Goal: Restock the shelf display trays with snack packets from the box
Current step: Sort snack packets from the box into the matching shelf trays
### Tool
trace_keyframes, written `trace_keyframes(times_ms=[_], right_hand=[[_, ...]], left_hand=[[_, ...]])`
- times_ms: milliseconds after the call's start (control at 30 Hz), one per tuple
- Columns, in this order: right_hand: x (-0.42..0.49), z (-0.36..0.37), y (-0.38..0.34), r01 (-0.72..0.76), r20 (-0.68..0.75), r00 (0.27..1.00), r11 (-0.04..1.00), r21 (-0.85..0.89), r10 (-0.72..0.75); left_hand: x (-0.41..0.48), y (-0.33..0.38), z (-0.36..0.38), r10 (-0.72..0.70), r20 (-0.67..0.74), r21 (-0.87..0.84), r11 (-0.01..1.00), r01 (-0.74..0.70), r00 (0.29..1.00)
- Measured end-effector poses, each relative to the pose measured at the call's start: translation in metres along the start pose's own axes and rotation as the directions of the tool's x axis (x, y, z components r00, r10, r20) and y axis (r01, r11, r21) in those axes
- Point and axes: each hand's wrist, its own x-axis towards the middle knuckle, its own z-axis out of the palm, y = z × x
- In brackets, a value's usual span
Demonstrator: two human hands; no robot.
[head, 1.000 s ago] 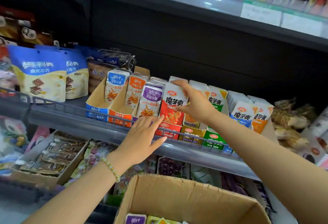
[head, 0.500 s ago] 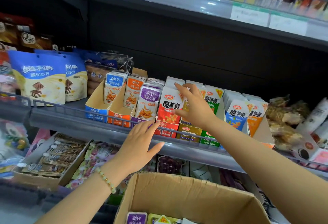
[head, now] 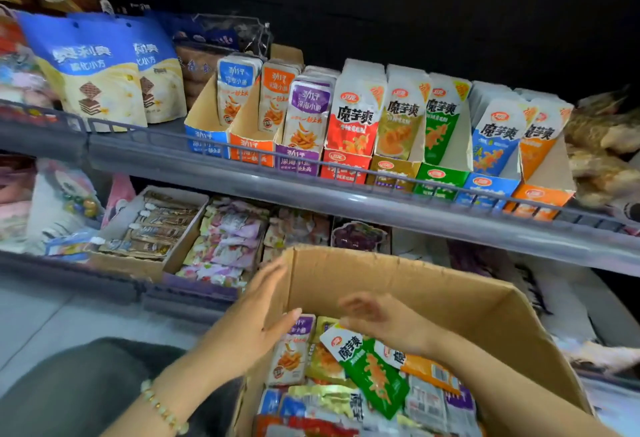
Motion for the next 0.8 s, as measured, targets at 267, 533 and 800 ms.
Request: trace_keyframes(times_ms=[267,533,800], right_hand=[[0.021,0.063,0.087,-0.369,-0.016,0.929,0.922,-0.116,0.37],[0.002,0.018,0.07,-0.159,-0.174,0.965,0.964,0.214,0.197],[-0.034,-0.03,0.093,-0.277,-0.165,0.935,0.936,0.218,0.315]], left_hand=[[0.0,-0.009,0.013,0.017,-0.06,-0.014,1.0,-0.018,0.998],[0.008,0.005,0.013,0.248,-0.197,0.161,0.963,-0.218,0.949],[0.055,0.038,0.058,0.075,0.424,0.306,0.926,-0.221,0.903]])
